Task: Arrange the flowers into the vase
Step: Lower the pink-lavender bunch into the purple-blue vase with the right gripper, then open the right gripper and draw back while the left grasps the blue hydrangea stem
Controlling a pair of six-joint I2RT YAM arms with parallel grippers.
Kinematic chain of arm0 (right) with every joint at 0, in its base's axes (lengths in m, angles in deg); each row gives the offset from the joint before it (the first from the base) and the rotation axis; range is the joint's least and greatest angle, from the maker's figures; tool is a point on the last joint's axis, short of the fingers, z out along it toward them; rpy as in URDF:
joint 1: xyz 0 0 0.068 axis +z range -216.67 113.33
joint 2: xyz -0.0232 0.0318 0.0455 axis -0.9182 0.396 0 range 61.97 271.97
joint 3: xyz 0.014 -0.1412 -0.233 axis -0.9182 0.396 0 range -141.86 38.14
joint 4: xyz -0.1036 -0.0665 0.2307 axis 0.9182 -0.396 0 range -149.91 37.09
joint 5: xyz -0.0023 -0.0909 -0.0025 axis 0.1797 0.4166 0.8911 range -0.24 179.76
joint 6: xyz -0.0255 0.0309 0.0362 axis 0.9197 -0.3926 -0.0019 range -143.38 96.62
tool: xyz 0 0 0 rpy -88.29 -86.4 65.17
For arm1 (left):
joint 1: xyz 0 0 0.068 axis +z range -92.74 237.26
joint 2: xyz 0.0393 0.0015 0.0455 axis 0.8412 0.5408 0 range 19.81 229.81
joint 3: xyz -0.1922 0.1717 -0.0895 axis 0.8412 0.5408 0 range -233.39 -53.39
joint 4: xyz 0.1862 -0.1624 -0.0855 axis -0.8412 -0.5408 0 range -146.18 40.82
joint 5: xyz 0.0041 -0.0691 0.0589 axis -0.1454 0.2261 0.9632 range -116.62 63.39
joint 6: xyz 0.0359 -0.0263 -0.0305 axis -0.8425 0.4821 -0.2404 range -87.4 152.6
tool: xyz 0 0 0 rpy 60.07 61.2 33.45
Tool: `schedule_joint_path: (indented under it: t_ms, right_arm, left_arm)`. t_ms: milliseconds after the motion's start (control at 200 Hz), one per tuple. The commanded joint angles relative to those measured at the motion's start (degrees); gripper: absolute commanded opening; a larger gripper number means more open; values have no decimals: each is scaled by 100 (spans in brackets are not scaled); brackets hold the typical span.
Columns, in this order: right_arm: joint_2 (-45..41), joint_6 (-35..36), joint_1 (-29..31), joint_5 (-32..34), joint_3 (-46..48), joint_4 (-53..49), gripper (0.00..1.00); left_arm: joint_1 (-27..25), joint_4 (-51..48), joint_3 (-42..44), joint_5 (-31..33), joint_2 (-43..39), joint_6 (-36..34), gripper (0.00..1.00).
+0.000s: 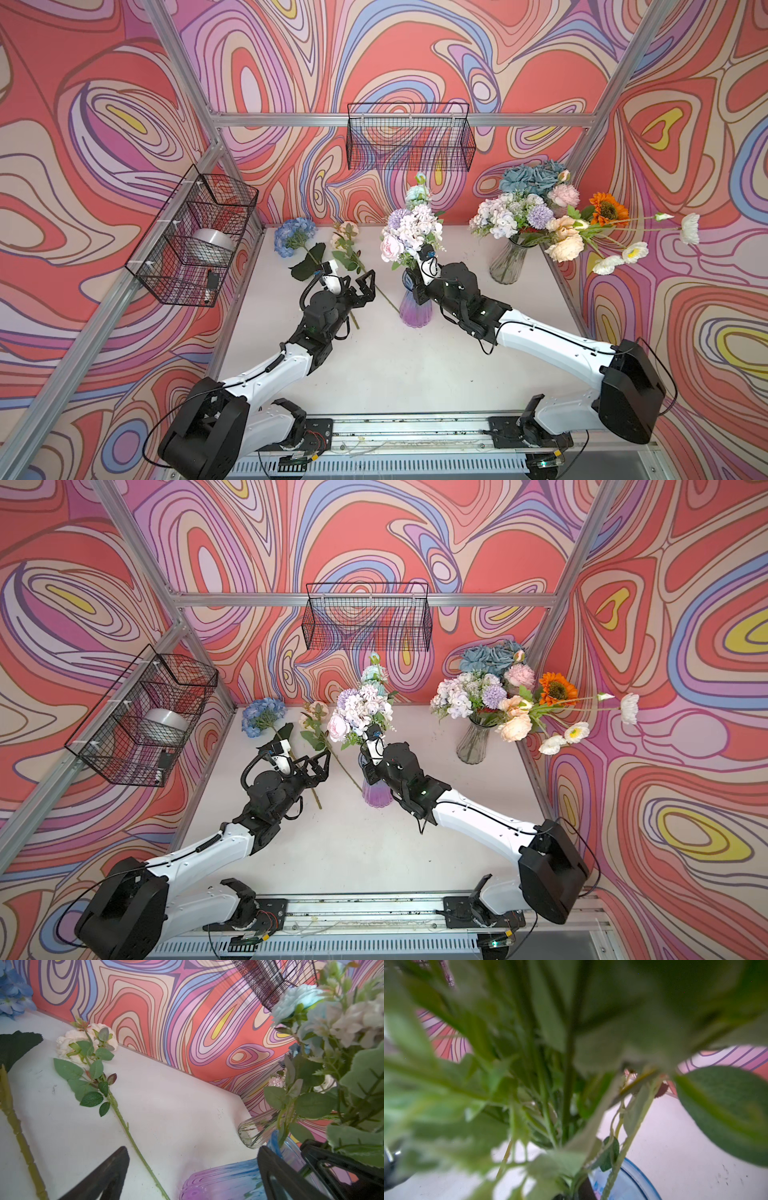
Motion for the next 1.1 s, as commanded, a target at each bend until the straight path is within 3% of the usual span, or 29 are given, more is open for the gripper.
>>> schedule_joint_path:
  t_ms: [0,190,351,711,861,1097]
  right_arm:
    - [-4,-214,-9,-24,10,-337,13]
    - [-156,-288,-12,7,62,-493,30]
    - [-324,-253,-10,49,39,-629,36]
    - [-926,-105,-22,67,95,-774,48]
    - [-1231,35,-51,388,190,-715,59]
    - [-1357,2,-594,600,246,-780,77]
  left_arm:
    - [34,-330,-219,215,93,125,99]
    - [46,-563,-338,322,295,203,99]
    - [157,-1182,-633,475,374,231,99]
    - [1000,-2364,-756,587,505,634,100]
    - [1190,-2914,-903,805,705,601,100]
    - [1224,-3356,-1389,1133,1429,362,100]
